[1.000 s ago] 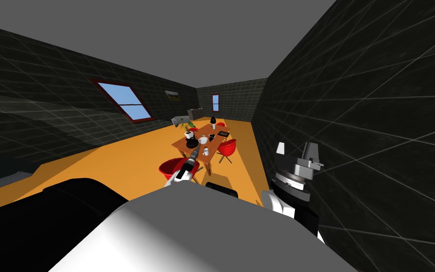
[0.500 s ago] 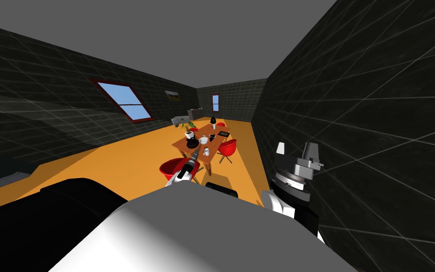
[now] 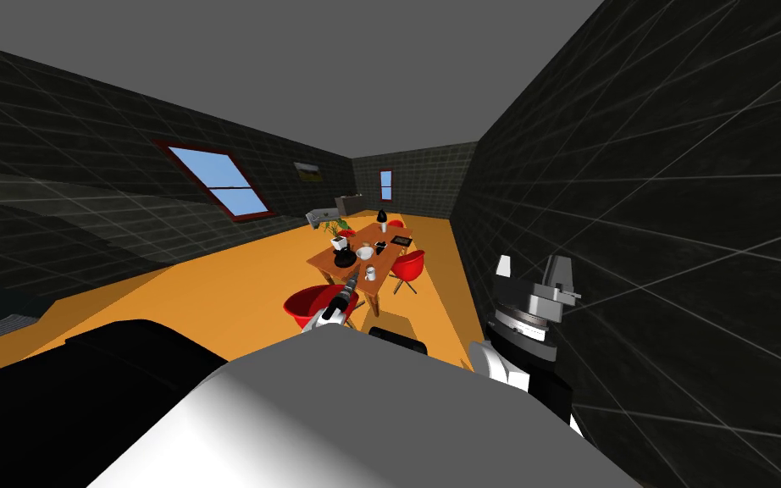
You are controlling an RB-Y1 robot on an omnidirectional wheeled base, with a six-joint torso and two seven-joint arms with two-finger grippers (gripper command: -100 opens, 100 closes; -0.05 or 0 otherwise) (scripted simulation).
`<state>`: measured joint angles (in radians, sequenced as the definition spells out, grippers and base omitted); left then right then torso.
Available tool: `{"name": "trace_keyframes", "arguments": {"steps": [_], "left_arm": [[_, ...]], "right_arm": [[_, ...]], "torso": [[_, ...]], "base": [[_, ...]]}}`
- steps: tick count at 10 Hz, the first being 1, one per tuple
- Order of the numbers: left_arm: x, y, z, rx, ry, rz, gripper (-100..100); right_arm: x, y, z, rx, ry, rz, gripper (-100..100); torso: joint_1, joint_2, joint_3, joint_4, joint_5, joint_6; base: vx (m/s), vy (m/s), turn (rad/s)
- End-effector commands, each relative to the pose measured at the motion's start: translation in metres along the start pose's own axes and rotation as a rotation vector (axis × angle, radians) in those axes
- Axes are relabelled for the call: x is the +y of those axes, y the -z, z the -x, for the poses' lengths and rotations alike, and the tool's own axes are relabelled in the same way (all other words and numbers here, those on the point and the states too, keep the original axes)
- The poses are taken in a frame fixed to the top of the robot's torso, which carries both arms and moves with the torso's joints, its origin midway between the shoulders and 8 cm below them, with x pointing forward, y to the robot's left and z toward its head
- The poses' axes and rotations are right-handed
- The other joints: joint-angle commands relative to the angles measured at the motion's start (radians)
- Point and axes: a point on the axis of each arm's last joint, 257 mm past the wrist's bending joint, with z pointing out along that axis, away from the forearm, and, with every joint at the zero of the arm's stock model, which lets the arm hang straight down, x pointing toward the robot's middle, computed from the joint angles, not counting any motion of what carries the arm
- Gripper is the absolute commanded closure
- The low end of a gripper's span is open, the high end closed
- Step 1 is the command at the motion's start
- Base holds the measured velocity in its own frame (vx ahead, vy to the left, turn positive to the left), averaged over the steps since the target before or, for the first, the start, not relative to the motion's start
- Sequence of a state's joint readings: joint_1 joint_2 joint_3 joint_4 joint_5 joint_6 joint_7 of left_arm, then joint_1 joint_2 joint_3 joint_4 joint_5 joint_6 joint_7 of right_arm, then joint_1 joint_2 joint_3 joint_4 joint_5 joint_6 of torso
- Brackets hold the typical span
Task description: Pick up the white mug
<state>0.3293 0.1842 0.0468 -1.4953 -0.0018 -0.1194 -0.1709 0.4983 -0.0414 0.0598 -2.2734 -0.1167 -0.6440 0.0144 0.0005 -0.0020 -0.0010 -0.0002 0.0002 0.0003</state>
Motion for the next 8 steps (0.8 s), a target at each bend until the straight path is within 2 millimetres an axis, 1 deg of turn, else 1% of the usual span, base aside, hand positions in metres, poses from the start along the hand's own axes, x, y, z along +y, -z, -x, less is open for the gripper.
{"name": "trace_keyframes", "arguments": {"steps": [1,4,5,8], "left_arm": [[0.021,0.001,-0.006,0.01,0.007,0.057,-100],[0.053,-0.001,-0.012,0.024,0.02,0.141,-100],[0.068,-0.001,-0.015,0.03,0.03,0.185,-100],[0.087,-0.002,-0.021,0.039,0.051,0.244,-100]], "right_arm": [[0.0,0.0,0.0,0.0,0.0,0.0,0],[0.0,0.0,0.0,0.0,0.0,0.0,0],[0.0,0.0,0.0,0.0,0.0,0.0,0],[0.0,0.0,0.0,0.0,0.0,0.0,0]], "torso": [[0.0,0.0,0.0,0.0,0.0,0.0],[0.0,-0.001,-0.001,0.0,0.0,0.0],[-0.001,-0.001,-0.001,0.0,0.0,0.0],[-0.001,-0.004,-0.002,-0.001,0.0,0.0]], "base": [[0.038,0.011,-0.039],[0.045,0.005,-0.042],[0.07,-0.007,-0.089],[0.096,-0.005,-0.056]]}}
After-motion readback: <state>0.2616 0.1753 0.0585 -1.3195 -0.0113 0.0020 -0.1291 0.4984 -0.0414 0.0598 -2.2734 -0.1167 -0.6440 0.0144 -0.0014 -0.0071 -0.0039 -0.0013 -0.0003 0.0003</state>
